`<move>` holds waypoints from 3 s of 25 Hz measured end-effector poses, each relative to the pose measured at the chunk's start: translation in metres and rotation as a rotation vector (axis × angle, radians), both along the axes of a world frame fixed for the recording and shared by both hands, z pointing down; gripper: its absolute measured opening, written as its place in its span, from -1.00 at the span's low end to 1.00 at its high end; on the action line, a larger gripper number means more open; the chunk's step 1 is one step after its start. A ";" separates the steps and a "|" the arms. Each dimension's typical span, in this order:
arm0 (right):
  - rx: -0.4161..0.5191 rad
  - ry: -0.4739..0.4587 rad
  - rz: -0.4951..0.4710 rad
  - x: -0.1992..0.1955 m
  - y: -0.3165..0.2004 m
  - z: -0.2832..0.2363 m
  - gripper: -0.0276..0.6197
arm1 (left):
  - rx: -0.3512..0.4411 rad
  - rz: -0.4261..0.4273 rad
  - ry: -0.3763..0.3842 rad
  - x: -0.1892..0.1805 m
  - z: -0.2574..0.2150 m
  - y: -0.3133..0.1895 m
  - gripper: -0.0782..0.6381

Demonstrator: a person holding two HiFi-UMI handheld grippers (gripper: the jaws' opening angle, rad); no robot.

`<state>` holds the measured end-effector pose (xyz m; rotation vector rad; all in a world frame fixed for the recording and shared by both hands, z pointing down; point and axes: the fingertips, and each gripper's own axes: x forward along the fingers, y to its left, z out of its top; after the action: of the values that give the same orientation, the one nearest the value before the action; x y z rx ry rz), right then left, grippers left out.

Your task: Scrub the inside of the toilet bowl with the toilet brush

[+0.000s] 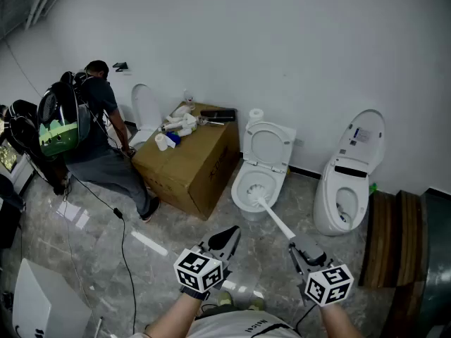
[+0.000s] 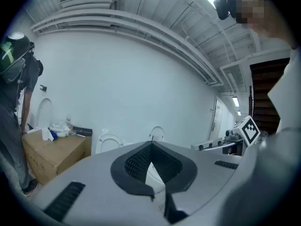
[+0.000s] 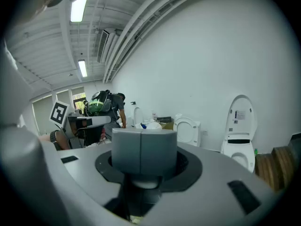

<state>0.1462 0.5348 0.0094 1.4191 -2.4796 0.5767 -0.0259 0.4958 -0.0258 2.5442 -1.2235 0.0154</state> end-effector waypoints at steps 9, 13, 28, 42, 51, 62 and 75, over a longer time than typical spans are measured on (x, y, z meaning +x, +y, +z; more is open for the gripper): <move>0.008 -0.007 -0.003 0.007 0.007 -0.005 -0.43 | 0.010 -0.001 -0.001 0.009 -0.005 0.007 -0.76; -0.020 -0.060 0.007 0.017 0.007 -0.005 -0.43 | 0.006 -0.008 -0.010 0.013 -0.006 0.007 -0.76; -0.061 -0.070 0.038 0.030 -0.002 0.019 -0.43 | 0.011 -0.069 -0.018 -0.004 0.005 -0.004 -0.76; -0.166 0.005 0.116 -0.004 -0.127 0.053 -0.43 | -0.023 -0.006 -0.026 -0.038 0.038 -0.153 -0.76; -0.203 0.054 0.194 -0.047 -0.224 0.076 -0.43 | -0.013 0.088 -0.057 -0.072 0.068 -0.273 -0.76; -0.322 0.109 0.188 -0.042 -0.307 0.141 -0.43 | -0.062 0.102 -0.084 -0.067 0.117 -0.361 -0.76; -0.386 0.325 -0.140 -0.018 -0.446 0.231 -0.43 | -0.183 -0.015 -0.127 -0.020 0.182 -0.482 -0.76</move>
<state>0.1283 0.0887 0.2408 1.0837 -2.0565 0.6881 -0.0456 0.0139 0.1560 2.4066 -1.2263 0.2763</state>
